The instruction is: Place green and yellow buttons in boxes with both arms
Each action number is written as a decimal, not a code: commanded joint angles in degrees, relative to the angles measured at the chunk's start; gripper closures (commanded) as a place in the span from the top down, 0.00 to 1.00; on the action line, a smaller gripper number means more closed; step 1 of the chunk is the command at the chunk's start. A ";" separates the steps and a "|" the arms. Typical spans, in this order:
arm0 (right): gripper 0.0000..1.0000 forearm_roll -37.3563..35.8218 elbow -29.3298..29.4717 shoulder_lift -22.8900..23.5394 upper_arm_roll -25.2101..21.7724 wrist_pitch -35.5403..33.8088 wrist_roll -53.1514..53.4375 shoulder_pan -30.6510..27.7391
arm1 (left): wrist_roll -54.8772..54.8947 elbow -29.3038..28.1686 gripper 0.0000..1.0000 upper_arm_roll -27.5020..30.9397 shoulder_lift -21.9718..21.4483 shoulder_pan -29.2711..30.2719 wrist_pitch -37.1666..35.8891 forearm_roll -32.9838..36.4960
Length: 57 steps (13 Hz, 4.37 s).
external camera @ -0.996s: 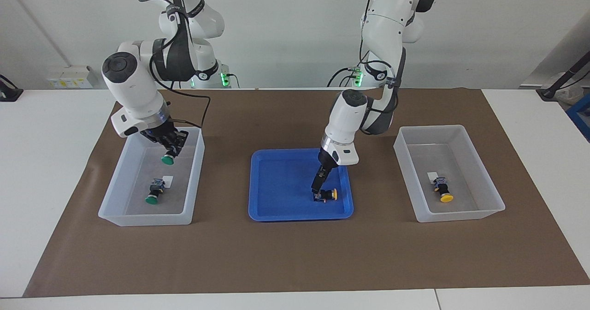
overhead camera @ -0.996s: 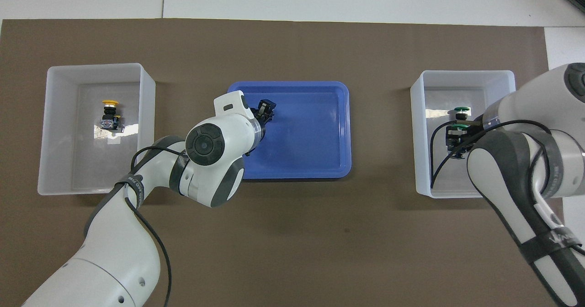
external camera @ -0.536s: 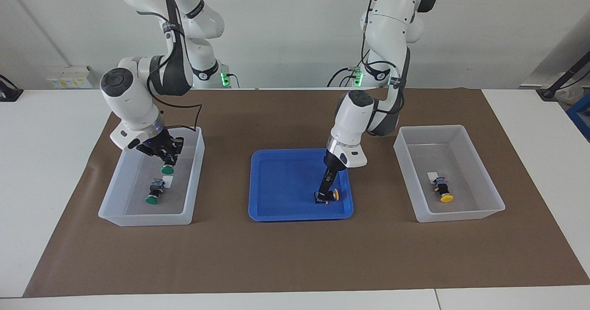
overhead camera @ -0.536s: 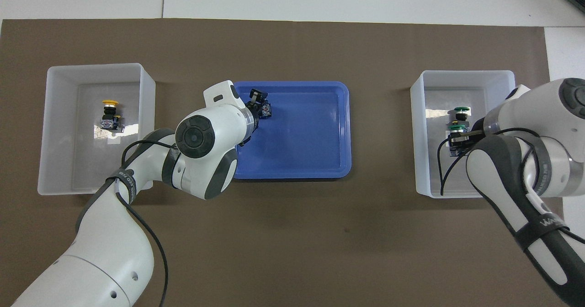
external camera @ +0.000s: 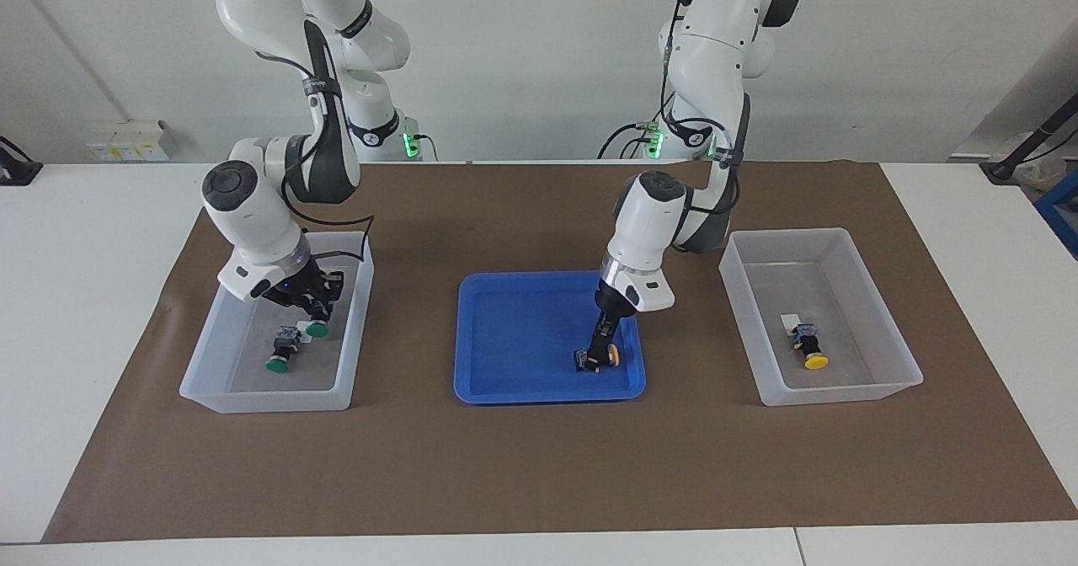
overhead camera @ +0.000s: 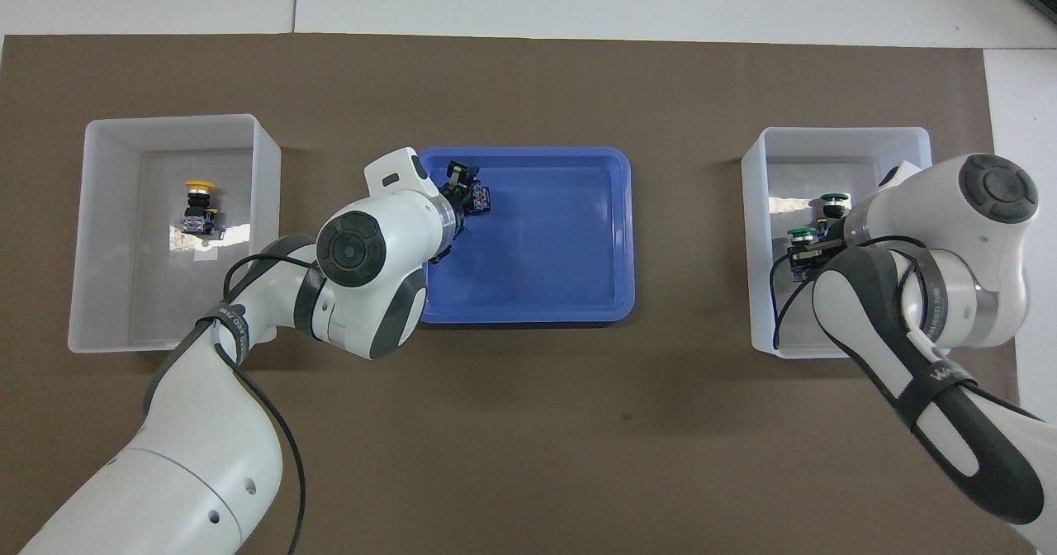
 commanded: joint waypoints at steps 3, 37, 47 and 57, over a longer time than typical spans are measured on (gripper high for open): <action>0.36 -0.31 -2.01 0.12 0.18 2.12 -1.22 -0.96 | -0.51 -1.84 0.79 -0.11 0.05 0.69 3.65 -0.68; 1.00 0.66 19.53 -16.41 0.44 -32.68 19.70 -0.96 | 57.55 34.19 0.00 -0.55 -1.00 21.07 -65.68 1.69; 1.00 0.57 19.79 -16.49 0.71 -32.51 19.70 1.76 | 93.60 24.03 0.00 0.50 -6.09 31.80 -58.95 2.48; 1.00 0.22 20.05 -16.49 -5.44 -32.51 19.97 6.95 | 108.28 2.12 0.00 1.12 -10.32 35.75 -38.45 8.28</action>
